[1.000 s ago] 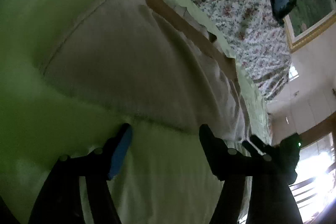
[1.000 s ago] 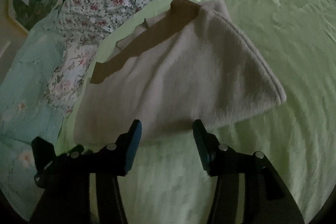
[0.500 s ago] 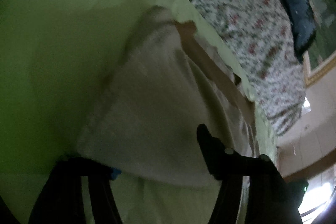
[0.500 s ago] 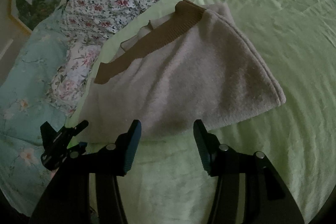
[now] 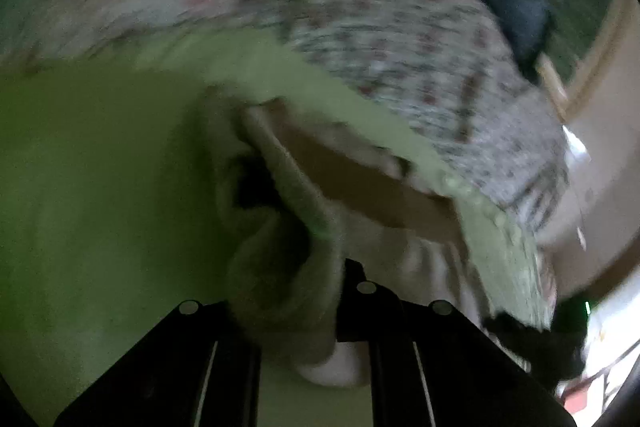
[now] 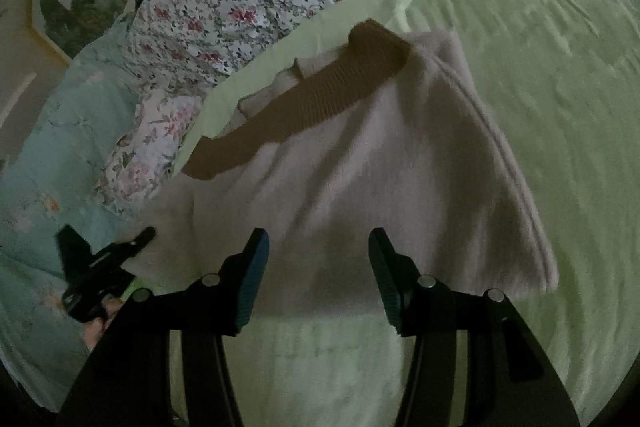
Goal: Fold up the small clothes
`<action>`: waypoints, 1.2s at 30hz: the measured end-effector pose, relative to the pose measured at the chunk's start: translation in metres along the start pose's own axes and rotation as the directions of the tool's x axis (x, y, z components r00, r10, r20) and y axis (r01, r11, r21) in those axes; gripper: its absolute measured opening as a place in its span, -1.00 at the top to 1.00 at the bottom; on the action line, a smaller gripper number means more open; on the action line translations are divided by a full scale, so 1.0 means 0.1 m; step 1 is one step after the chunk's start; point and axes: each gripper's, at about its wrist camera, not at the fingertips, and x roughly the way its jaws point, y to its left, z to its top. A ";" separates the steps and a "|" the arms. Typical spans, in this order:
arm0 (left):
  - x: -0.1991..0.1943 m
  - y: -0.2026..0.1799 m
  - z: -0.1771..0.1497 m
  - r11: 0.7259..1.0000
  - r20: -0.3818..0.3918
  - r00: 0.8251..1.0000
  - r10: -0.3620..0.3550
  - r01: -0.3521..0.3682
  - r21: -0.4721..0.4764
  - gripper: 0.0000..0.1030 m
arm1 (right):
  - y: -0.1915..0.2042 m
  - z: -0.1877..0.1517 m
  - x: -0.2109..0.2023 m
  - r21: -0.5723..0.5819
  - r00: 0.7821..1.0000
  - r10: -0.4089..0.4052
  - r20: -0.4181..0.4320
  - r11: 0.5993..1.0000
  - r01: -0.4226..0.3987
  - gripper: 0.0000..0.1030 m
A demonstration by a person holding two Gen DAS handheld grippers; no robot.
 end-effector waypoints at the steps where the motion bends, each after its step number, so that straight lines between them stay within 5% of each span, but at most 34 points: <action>1: 0.00 -0.13 0.00 0.999 -0.003 1.000 -0.019 0.020 0.038 0.83 | -0.02 0.05 0.01 0.002 1.000 0.009 -0.002 1.000 -0.009 -0.04; 10: 0.63 -1.18 -0.41 0.944 -0.157 0.982 -0.102 0.146 0.297 0.83 | -0.12 0.53 0.26 0.070 0.978 0.194 -0.076 0.979 -0.189 -0.07; 14: 0.87 -1.24 -0.62 0.935 -0.215 0.974 -0.078 0.146 0.324 0.84 | -0.04 0.67 0.65 0.097 0.946 0.272 -0.176 0.961 -0.258 -0.28; 24: 0.81 -1.13 -0.64 0.933 -0.218 0.970 -0.106 0.173 0.316 0.84 | 0.53 0.95 1.78 0.069 0.879 0.331 -0.344 0.942 -0.327 -0.27; 25: 0.80 -1.13 -0.64 0.931 -0.215 0.971 -0.107 0.173 0.321 0.84 | 0.56 0.98 1.84 0.066 0.882 0.330 -0.336 0.943 -0.327 -0.19; 27: 0.78 -1.14 -0.61 0.926 -0.209 0.972 -0.108 0.174 0.335 0.84 | 0.63 1.04 1.94 0.047 0.888 0.321 -0.328 0.945 -0.325 0.67; 36: 0.71 -1.79 -0.59 0.870 -0.243 0.939 -0.245 0.323 0.372 0.84 | 0.53 1.31 0.98 -0.048 0.930 0.330 -0.161 0.939 -0.342 0.70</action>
